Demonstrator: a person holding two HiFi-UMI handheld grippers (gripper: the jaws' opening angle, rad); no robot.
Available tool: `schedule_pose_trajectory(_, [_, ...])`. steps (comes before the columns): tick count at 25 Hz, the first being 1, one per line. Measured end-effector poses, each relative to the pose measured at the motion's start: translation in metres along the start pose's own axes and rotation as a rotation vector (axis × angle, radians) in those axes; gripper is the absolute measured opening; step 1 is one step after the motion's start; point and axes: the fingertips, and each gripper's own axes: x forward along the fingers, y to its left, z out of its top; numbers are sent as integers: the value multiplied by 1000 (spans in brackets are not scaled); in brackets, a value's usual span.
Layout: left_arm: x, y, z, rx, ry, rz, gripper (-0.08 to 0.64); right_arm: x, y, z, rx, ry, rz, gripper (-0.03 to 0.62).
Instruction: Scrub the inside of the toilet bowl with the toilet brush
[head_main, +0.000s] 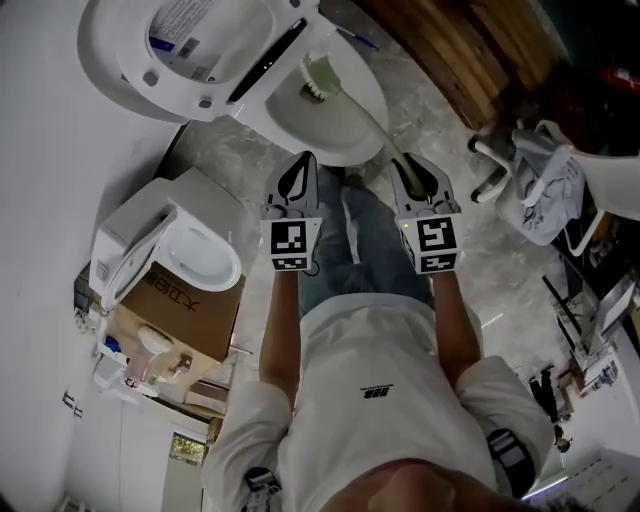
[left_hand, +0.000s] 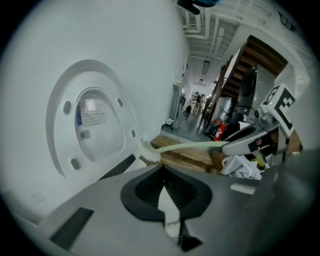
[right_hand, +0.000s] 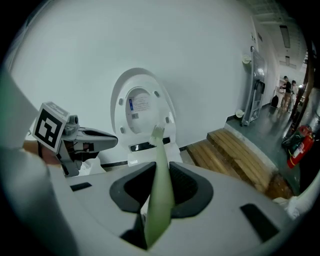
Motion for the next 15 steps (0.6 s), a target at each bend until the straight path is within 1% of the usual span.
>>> schedule_pose_trajectory(7, [28,0,-43,-25,35,-6,9,29,-2,-34,7,40,-8,75])
schedule_pose_trajectory(15, [56,6,-84,-18,66,-16,9,70,5,-76,9,94,15,75])
